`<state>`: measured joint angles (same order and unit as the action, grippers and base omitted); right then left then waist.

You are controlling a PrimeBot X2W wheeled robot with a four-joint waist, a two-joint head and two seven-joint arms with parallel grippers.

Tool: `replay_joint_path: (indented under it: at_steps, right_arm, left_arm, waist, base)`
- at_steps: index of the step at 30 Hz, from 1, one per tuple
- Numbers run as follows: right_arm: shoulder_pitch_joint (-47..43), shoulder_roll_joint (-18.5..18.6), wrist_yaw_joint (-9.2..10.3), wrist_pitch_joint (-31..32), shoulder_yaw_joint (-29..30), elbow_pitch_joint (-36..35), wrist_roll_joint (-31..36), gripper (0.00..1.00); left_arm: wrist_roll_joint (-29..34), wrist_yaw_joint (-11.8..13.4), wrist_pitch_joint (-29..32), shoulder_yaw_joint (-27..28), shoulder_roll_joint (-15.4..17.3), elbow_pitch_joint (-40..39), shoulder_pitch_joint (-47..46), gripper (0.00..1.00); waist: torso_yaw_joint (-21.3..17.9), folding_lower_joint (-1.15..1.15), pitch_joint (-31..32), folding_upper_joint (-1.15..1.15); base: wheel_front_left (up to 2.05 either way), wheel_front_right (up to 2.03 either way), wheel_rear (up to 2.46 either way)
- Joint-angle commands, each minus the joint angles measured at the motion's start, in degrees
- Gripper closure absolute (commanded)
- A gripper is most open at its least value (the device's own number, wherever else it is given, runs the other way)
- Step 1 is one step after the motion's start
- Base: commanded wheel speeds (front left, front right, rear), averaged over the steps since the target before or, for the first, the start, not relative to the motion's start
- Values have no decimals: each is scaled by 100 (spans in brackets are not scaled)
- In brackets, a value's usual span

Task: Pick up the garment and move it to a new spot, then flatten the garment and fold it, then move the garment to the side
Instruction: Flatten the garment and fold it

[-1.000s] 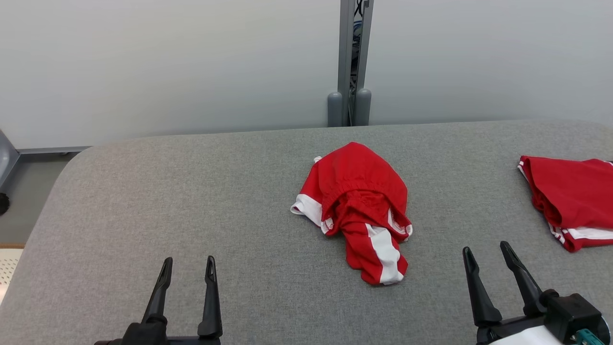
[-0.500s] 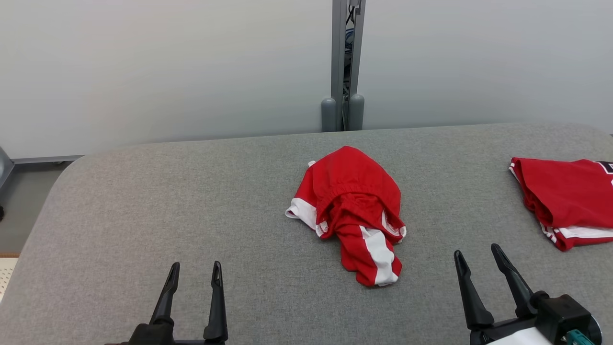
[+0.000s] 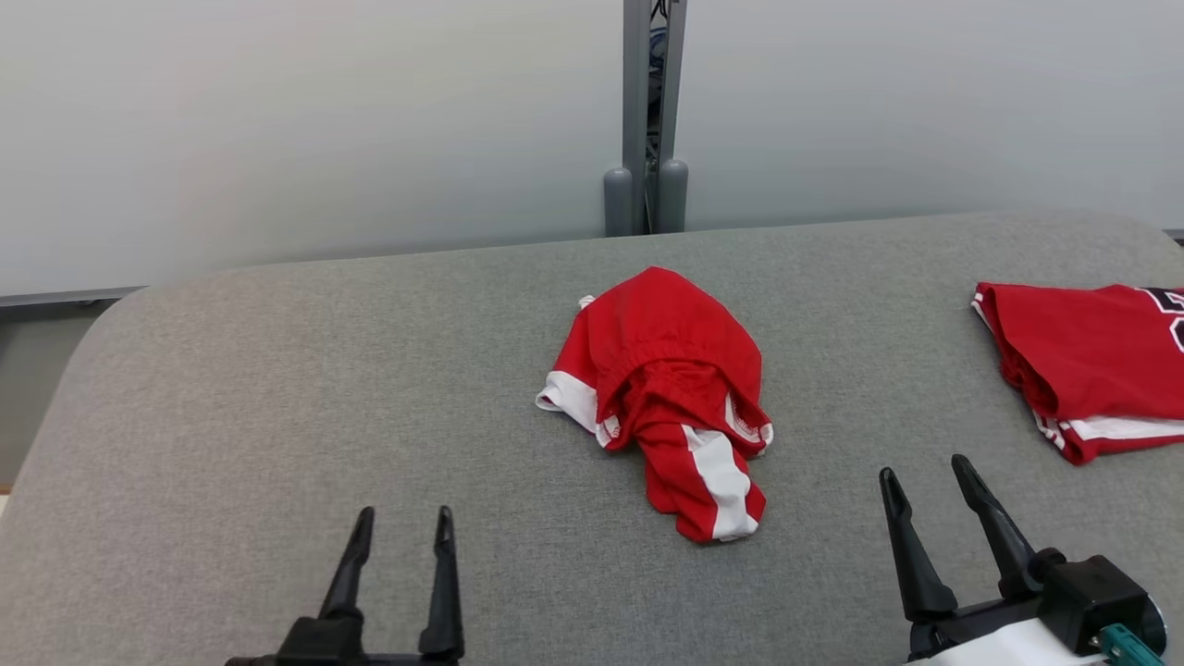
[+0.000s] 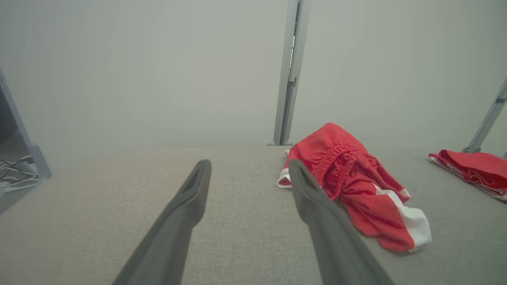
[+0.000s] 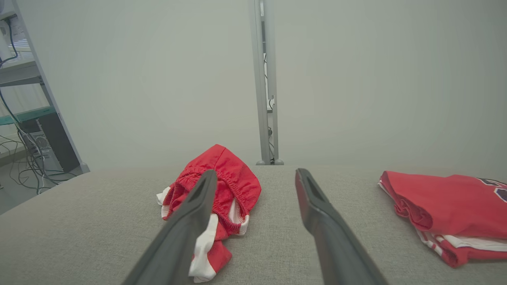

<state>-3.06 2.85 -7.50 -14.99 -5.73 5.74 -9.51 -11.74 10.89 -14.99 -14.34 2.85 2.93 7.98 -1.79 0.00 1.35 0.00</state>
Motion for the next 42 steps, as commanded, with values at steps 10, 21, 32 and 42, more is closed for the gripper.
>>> replay_joint_path:
  at_steps: [10,21,32,42]
  right_arm:
    - [300,18,2,-32,269,-134,87,0]
    - [700,19,2,-32,424,-305,-157,0]
    - [827,18,2,-32,386,-286,-230,0]
    - [964,18,2,-32,335,-308,-302,0]
  left_arm:
    - [-75,-394,-21,-864,15,630,-1133,0]
    - [-246,-786,702,-2149,17,1866,-3076,0]
    - [-924,-365,1923,-3166,23,2329,-4219,0]
    - [-1594,95,2854,-3768,20,3138,-4863,0]
  waist:
    - [-561,0,-569,0]
    - [-1287,0,-1254,0]
    - [-1681,0,-1541,0]
    - [-1823,0,-1685,0]
  base:
    - [0,0,0]
    - [0,0,0]
    - [0,0,0]
    - [0,0,0]
